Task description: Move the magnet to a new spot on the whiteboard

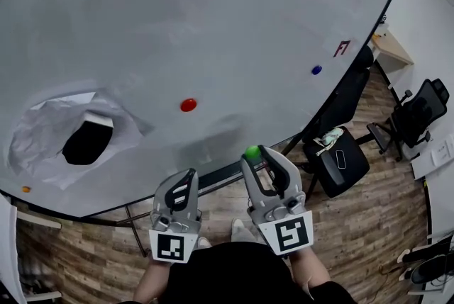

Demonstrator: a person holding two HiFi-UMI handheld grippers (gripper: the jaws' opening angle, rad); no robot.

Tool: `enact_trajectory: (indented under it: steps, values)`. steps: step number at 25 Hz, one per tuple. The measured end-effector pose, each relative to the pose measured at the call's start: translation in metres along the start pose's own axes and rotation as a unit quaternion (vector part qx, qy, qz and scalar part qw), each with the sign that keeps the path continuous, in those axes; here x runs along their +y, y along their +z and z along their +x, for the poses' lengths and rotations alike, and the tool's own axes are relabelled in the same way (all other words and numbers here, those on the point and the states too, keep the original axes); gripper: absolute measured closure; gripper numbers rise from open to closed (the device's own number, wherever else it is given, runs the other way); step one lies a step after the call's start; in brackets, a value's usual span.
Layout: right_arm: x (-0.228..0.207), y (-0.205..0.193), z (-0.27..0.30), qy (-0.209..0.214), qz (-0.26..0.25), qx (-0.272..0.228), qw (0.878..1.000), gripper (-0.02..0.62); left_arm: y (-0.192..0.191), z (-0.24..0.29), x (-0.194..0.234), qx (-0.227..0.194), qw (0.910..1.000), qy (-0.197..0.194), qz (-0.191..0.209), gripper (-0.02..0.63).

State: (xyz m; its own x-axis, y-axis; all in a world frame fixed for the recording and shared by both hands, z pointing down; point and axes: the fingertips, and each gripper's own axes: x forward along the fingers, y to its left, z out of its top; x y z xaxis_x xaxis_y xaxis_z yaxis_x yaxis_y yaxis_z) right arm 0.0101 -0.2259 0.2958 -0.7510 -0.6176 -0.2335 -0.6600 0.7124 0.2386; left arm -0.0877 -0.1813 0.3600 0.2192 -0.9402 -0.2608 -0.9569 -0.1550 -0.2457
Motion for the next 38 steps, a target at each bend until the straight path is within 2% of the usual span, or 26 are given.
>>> enact_trajectory:
  steps: [7,15,24,31,38]
  values:
    - [-0.014,0.015,0.017,0.013,-0.018,-0.019,1.0,0.466,-0.006,0.003,0.007,0.016,0.9995,0.025,0.007,0.606]
    - [-0.025,0.038,0.042,0.031,-0.042,-0.048,0.998,0.466,0.001,0.013,0.01,0.002,0.9987,0.045,0.021,0.606]
    - [-0.036,0.055,0.067,0.044,-0.055,-0.068,0.995,0.466,-0.001,0.015,0.016,0.006,0.9973,0.067,0.029,0.606]
    - [-0.045,0.071,0.086,0.053,-0.066,-0.083,0.993,0.466,-0.01,0.016,0.02,0.024,0.9957,0.082,0.038,0.606]
    - [-0.055,0.076,0.102,0.057,-0.068,-0.09,0.992,0.466,-0.009,0.02,0.027,0.013,0.9937,0.105,0.037,0.606]
